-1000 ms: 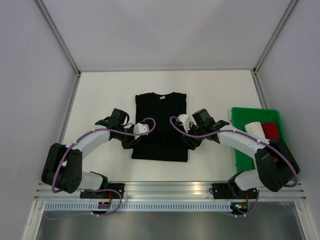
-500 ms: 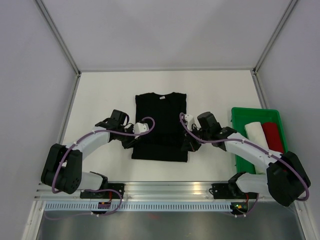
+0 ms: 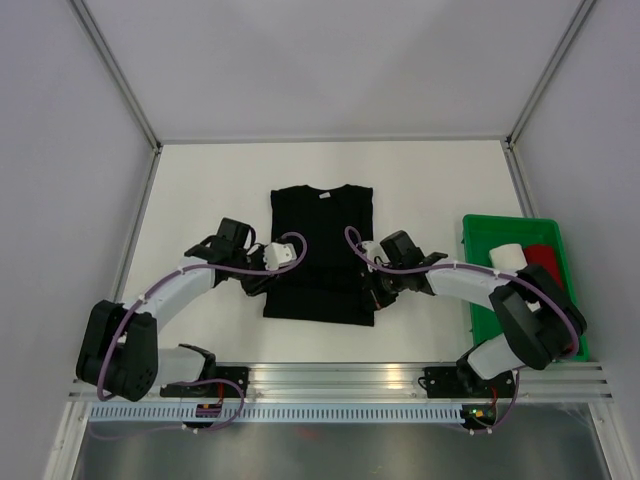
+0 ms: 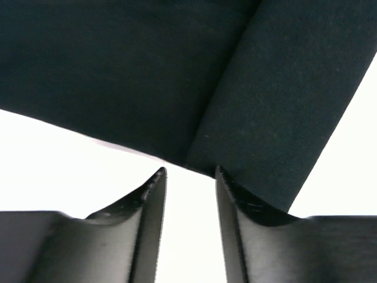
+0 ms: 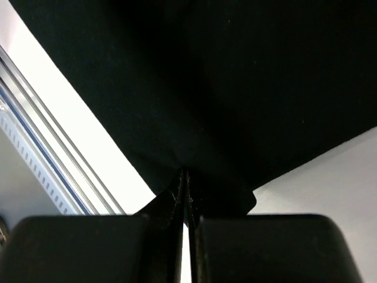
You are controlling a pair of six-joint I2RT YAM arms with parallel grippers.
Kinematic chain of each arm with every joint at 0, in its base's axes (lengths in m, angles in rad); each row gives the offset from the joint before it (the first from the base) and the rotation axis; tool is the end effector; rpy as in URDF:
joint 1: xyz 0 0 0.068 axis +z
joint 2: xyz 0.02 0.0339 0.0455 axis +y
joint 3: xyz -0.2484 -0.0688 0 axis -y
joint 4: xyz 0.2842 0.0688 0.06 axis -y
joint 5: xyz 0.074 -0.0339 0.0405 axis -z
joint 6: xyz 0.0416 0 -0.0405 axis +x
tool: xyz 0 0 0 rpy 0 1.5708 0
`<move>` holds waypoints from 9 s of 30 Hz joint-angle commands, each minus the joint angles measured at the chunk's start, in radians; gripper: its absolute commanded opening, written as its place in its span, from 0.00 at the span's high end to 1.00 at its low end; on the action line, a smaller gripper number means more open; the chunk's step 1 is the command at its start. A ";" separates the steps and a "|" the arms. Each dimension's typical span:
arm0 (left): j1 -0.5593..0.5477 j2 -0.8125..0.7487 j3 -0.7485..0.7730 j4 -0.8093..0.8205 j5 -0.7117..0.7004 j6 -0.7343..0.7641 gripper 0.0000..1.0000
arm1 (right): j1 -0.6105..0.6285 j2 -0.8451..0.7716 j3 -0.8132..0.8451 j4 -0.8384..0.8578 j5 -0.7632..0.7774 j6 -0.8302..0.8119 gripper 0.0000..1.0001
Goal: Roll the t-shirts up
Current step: Roll the tshirt
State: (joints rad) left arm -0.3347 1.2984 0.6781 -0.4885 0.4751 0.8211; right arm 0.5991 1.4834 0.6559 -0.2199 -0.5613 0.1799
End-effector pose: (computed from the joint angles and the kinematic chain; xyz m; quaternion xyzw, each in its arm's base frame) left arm 0.2476 -0.1063 0.1370 0.5620 0.7630 -0.1687 0.2711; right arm 0.2265 0.1815 0.0977 -0.2632 0.8929 0.3419 0.1284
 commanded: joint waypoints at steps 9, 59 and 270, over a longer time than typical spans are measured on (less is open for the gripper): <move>-0.195 -0.212 -0.047 0.007 -0.028 0.107 0.38 | -0.005 0.021 0.077 -0.002 0.046 -0.013 0.92; -0.173 -0.149 -0.072 -0.073 -0.018 0.052 0.98 | 0.476 -0.049 -0.003 -0.044 0.770 -0.507 0.72; -0.148 -0.068 -0.048 0.037 -0.243 0.006 0.30 | 0.284 -0.057 0.044 0.030 0.457 -0.695 1.00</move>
State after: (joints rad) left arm -0.4618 1.2655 0.6445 -0.5732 0.3599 0.7601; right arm 0.8913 1.4239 0.6685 -0.2024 -0.0433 -0.5343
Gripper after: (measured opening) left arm 0.700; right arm 0.031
